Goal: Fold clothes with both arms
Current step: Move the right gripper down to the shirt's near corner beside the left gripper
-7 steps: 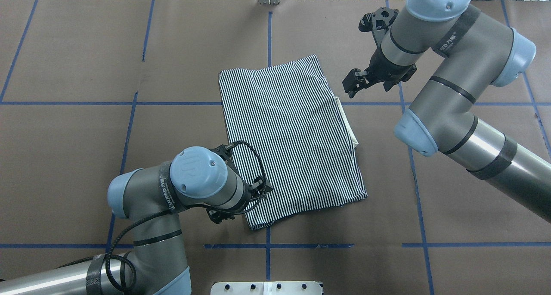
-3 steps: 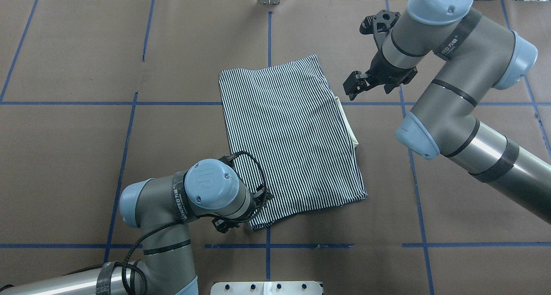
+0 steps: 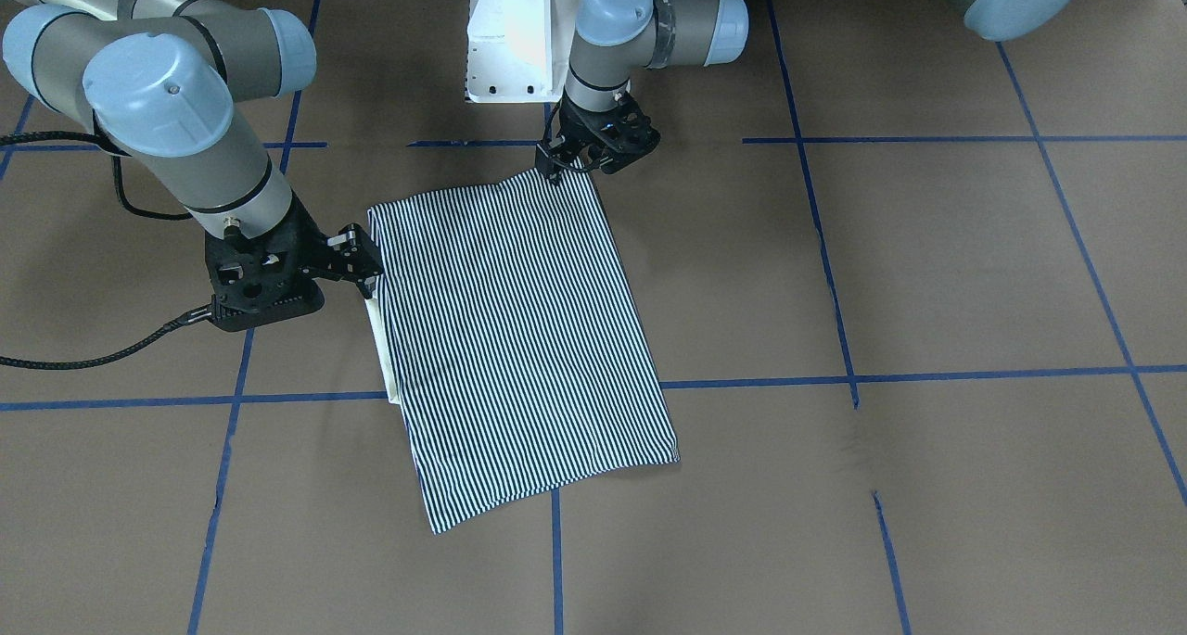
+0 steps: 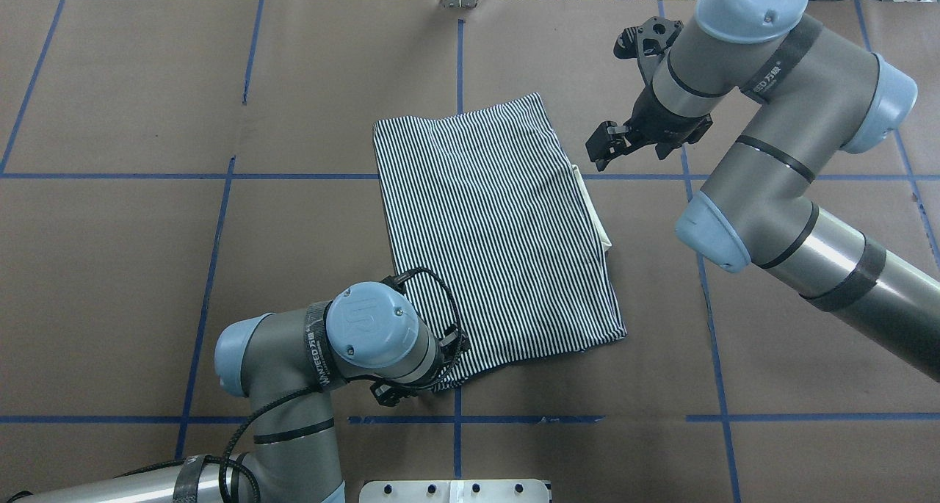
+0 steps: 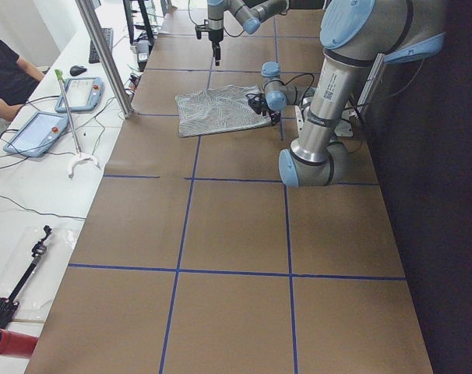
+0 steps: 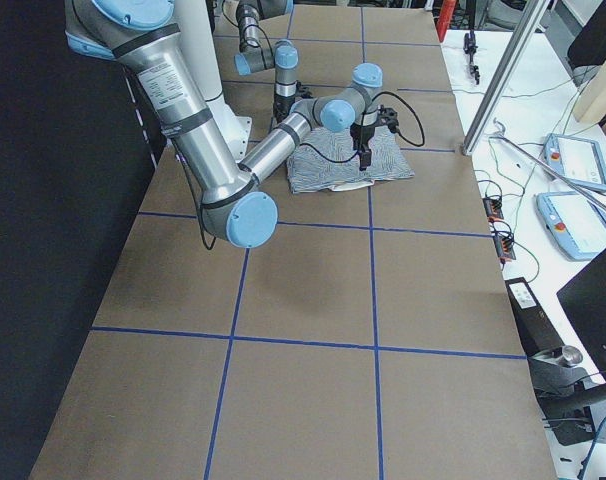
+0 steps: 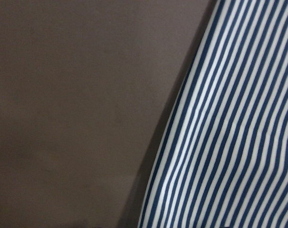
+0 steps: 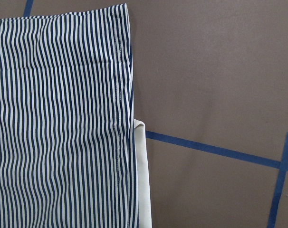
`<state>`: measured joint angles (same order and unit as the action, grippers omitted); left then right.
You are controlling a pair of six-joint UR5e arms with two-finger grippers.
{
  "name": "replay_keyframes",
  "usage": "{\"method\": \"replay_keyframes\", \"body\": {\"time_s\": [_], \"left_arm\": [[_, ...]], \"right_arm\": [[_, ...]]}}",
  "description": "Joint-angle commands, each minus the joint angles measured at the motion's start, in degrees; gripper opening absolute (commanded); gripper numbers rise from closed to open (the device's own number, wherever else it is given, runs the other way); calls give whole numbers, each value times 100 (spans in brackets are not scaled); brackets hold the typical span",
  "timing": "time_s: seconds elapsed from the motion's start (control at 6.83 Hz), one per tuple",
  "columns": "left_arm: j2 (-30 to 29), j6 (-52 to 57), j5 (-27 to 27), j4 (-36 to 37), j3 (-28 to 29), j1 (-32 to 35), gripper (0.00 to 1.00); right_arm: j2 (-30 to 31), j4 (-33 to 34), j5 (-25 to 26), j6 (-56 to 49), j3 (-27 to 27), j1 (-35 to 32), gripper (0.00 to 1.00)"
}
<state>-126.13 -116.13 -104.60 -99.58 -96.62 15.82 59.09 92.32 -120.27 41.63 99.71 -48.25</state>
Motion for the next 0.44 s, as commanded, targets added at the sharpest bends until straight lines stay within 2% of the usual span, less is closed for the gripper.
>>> {"method": "replay_keyframes", "body": {"time_s": [0.0,0.29], "left_arm": [[-17,-50,1,9,20,-26,63],[-61,-85,106,9,3,-26,0]], "right_arm": [[6,-3,-6,-23,-4,-9,100],[-2,-3,-6,-23,-4,-9,100]]}}
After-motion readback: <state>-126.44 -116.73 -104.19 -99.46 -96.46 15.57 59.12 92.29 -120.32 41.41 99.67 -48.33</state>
